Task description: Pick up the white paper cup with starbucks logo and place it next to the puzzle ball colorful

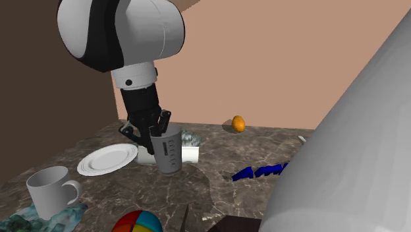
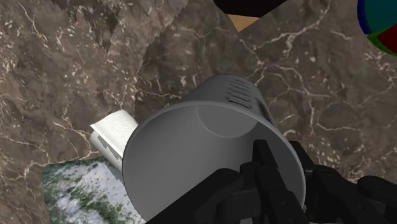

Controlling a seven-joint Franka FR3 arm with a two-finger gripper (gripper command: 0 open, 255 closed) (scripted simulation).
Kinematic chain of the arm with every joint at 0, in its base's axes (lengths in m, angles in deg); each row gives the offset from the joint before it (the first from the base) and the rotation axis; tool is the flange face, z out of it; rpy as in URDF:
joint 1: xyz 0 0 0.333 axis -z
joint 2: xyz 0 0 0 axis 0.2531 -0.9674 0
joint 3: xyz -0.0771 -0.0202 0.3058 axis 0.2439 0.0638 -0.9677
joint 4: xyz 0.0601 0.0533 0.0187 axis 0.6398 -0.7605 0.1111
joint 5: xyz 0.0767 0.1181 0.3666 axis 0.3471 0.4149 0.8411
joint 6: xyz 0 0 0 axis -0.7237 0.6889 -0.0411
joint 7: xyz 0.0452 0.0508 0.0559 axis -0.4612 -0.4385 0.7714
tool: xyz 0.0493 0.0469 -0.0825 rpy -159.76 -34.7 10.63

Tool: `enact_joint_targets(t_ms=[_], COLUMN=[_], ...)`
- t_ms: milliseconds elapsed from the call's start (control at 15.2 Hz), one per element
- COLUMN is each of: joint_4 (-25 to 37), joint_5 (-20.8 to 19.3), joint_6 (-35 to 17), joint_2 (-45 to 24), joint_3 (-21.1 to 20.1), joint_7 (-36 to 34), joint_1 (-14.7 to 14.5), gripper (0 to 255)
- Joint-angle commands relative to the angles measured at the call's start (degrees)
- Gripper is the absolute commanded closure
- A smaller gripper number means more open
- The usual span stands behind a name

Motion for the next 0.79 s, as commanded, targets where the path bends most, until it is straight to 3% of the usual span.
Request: enact_joint_targets(t_ms=[0, 726], joint_4=[-0.90, -3.92], joint_5=[-0.28, -2.00], joint_6=[-2.08, -11.61], joint_2=[-1.13, -7.73], joint_3=[0.01, -0.08], joint_7=[-0.32, -2.21], joint_1=[0.11, 0.77], gripper=[255, 255])
